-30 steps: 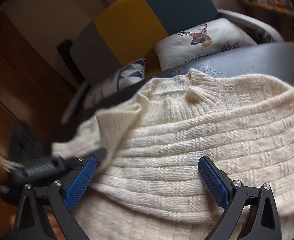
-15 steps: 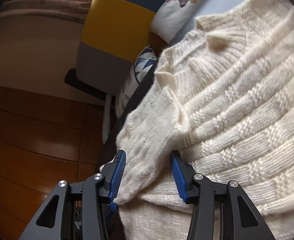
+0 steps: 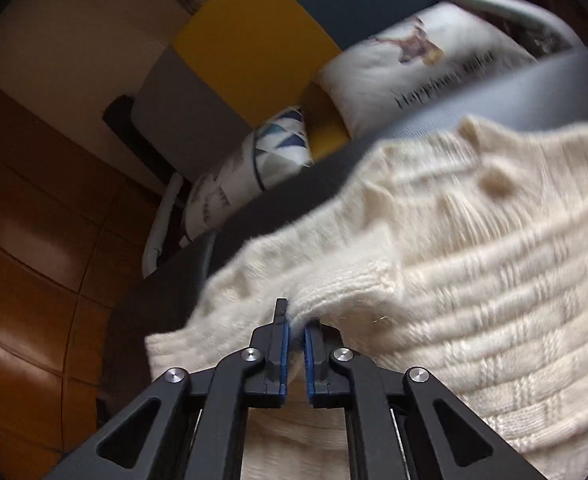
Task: Fold clothes
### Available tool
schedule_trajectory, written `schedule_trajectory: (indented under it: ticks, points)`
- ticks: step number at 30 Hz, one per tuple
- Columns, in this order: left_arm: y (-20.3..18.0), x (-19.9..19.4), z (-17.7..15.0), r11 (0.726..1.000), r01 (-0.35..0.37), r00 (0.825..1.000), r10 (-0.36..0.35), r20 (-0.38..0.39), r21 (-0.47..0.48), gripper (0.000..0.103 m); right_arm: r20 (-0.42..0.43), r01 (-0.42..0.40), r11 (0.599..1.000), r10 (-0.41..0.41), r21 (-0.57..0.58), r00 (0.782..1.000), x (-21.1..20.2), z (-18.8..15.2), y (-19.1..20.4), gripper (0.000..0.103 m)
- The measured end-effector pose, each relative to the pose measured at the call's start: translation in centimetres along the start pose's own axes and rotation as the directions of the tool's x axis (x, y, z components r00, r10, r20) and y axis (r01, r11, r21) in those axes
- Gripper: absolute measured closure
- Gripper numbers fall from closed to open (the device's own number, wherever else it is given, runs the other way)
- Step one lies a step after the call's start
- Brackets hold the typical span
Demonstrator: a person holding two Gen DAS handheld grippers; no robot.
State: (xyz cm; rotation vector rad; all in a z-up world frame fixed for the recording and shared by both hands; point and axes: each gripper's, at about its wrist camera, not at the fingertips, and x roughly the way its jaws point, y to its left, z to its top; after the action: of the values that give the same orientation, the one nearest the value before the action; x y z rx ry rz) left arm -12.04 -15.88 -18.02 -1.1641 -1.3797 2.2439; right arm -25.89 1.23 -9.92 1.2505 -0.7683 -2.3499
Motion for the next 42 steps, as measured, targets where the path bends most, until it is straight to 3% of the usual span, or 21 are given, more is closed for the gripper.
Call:
schedule_trajectory:
  ticks: [4, 9, 11, 14, 17, 20, 23, 27, 30, 31, 33, 35, 38, 40, 42]
  points:
    - [-0.5, 0.8, 1.2, 1.0, -0.015, 0.999, 0.016, 0.042, -0.023, 0.093, 0.041, -0.034, 0.993, 0.039, -0.117, 0.998, -3.3, 2.4, 3.8, 0.096]
    - [-0.3, 1.4, 3.6, 0.993, -0.099, 0.986, 0.106, 0.129, -0.065, 0.09, 0.094, -0.075, 0.977, 0.096, -0.199, 0.991, -7.7, 5.7, 6.6, 0.096]
    - [0.5, 1.5, 4.2, 0.985, -0.133, 0.978, 0.148, 0.145, -0.108, 0.09, 0.132, -0.082, 0.971, 0.113, -0.226, 0.985, -10.1, 6.4, 6.6, 0.096]
    - [1.4, 1.3, 3.9, 0.984, -0.136, 0.978, 0.152, 0.145, -0.115, 0.092, 0.205, -0.058, 0.971, 0.108, -0.233, 0.973, -13.7, 7.5, 4.7, 0.096]
    - [1.2, 1.1, 3.2, 0.983, -0.171, 0.973, 0.179, 0.148, -0.065, 0.092, 0.245, 0.005, 0.986, 0.037, -0.167, 0.969, -15.9, 6.9, -1.0, 0.095]
    - [0.8, 1.2, 2.4, 0.974, -0.223, 0.964, 0.225, 0.143, -0.026, 0.092, 0.198, 0.058, 0.998, -0.058, 0.007, 0.978, -15.6, 5.0, -10.0, 0.095]
    - [0.6, 1.1, 1.8, 0.972, -0.234, 0.962, 0.233, 0.143, -0.004, 0.092, 0.14, 0.08, 0.983, -0.104, 0.166, 0.985, -14.1, 2.1, -17.1, 0.095]
    - [0.4, 0.4, 1.0, 0.981, -0.196, 0.971, 0.196, 0.138, -0.014, 0.086, 0.108, 0.058, 0.959, -0.091, 0.277, 0.99, -12.5, -0.4, -21.9, 0.094]
    - [0.6, -0.8, -0.2, 0.994, -0.107, 0.984, 0.11, 0.138, -0.023, 0.083, 0.147, -0.03, 0.95, -0.017, 0.311, 0.989, -12.7, -1.0, -23.0, 0.087]
    - [0.7, -1.2, -0.6, 0.997, -0.077, 0.986, 0.081, 0.146, -0.03, 0.082, 0.159, -0.059, 0.944, 0.007, 0.324, 0.987, -12.9, -1.1, -23.3, 0.083]
    - [0.5, -1.6, -0.4, 0.997, -0.023, 0.987, 0.033, 0.158, -0.068, 0.08, 0.206, -0.158, 0.916, 0.085, 0.369, 0.975, -13.7, -1.3, -24.2, 0.059]
    - [0.9, -1.9, -0.4, 0.993, 0.033, 0.986, -0.013, 0.164, -0.116, 0.075, 0.252, -0.221, 0.89, 0.125, 0.398, 0.96, -14.2, -1.0, -24.6, 0.048]
    - [2.3, -0.5, 0.2, 0.971, 0.074, 0.989, -0.043, 0.138, -0.228, 0.073, 0.25, -0.215, 0.877, 0.113, 0.429, 0.962, -13.6, -0.1, -24.2, 0.045]
    - [3.3, 0.0, 0.8, 0.944, 0.083, 0.989, -0.038, 0.145, -0.319, 0.073, 0.232, -0.163, 0.893, 0.069, 0.419, 0.97, -13.1, 0.5, -23.5, 0.046]
    - [3.4, 0.6, 1.3, 0.932, 0.088, 0.984, -0.027, 0.174, -0.352, 0.075, 0.226, -0.114, 0.902, 0.019, 0.417, 0.974, -13.2, 0.8, -23.0, 0.047]
